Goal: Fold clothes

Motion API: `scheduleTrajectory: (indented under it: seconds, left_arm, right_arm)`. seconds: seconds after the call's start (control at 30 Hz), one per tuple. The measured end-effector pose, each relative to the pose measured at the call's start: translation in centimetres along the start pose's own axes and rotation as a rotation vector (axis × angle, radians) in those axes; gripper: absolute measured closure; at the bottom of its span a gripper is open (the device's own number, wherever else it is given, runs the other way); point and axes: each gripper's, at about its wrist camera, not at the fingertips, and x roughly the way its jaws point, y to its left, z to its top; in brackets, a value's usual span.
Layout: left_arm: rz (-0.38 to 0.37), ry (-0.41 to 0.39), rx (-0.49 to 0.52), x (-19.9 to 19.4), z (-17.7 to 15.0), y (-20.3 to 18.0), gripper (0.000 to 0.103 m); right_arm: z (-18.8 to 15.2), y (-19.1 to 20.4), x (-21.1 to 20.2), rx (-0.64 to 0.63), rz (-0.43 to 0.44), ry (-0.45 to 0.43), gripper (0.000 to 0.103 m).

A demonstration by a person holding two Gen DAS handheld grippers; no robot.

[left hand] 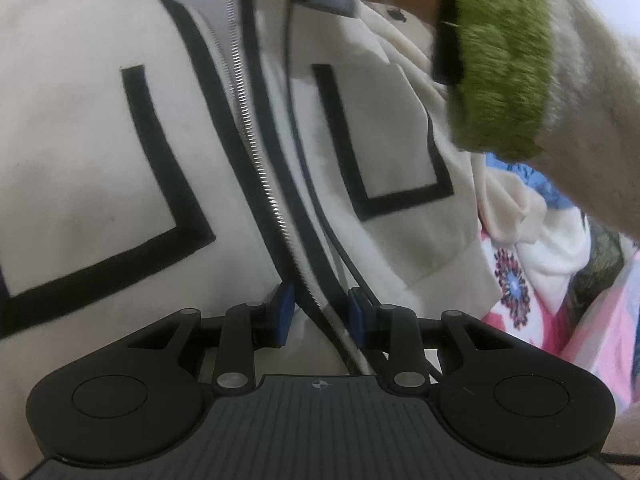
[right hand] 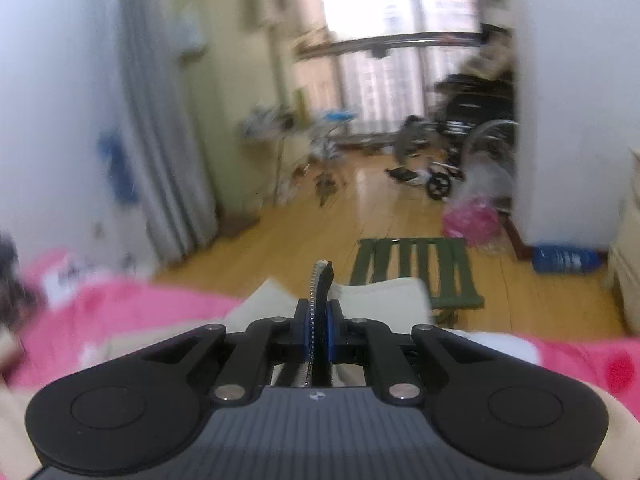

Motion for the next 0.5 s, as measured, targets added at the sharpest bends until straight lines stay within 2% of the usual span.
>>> scheduleTrajectory:
  seconds: [0.13,0.23,0.27,0.3,0.37,0.43,0.5]
  left_arm:
    - [-0.045,0.003,-0.085,-0.3,-0.1,1.1,0.074]
    - [-0.067,0.008,-0.127,-0.5,-0.2,1.6,0.074]
    - [-0.069,0.008,-0.131,-0.5,-0.2,1.7,0.074]
    - [-0.07,0.009,-0.133,-0.5,-0.2,1.7,0.074]
    - [-0.07,0.008,-0.14,-0.6,-0.2,1.7,0.074]
    - [-0.069,0.007,-0.148,-0.7,-0.2,1.7,0.074]
    - [-0.068,0.006,-0.155,-0.8,-0.2,1.8,0.074]
  right_arm:
    - [-0.8,1.9,4.0,-0.032,-0.026,0.091,0.093]
    - [-1.4,3.4,7.0,-0.055,-0.046,0.159,0.076]
    - [-1.2,3.3,6.9,-0.046,-0.033,0.152,0.07]
    - [-0.5,2.3,6.0,0.013,-0.006,0.126,0.06]
    - [1.0,0.1,4.0,0.15,0.053,0.07,0.059]
    - [2.5,-2.1,2.0,0.286,0.111,0.013,0.052]
    - [3.9,-5.1,-0.5,0.448,0.169,-0.056,0.052]
